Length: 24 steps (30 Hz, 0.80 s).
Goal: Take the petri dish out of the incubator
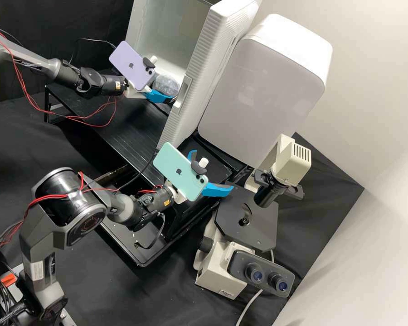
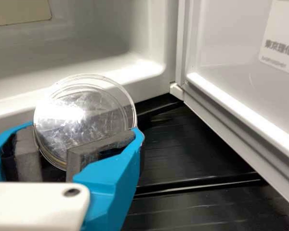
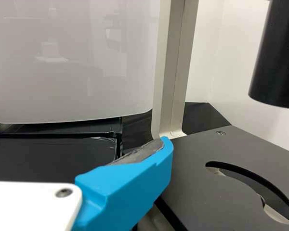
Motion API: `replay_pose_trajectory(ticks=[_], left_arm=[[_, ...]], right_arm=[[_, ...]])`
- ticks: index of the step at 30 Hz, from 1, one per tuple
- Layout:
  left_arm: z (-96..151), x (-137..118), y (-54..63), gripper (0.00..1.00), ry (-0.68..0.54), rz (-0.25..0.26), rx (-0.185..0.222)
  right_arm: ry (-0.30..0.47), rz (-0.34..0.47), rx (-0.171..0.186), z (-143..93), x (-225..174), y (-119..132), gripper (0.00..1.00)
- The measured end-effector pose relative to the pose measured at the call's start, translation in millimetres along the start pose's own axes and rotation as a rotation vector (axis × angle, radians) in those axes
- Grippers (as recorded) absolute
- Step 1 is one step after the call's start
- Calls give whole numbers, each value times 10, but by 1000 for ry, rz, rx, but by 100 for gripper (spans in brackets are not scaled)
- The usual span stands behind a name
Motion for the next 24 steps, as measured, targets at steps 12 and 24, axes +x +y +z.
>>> replay_pose_trajectory(ticks=[12,24], left_arm=[[-144,66,24,0,32,2,-7],[-144,66,24,100,32,2,-7]], right_arm=[[0,0,0,0,0,0,100],[0,0,0,0,0,0,100]])
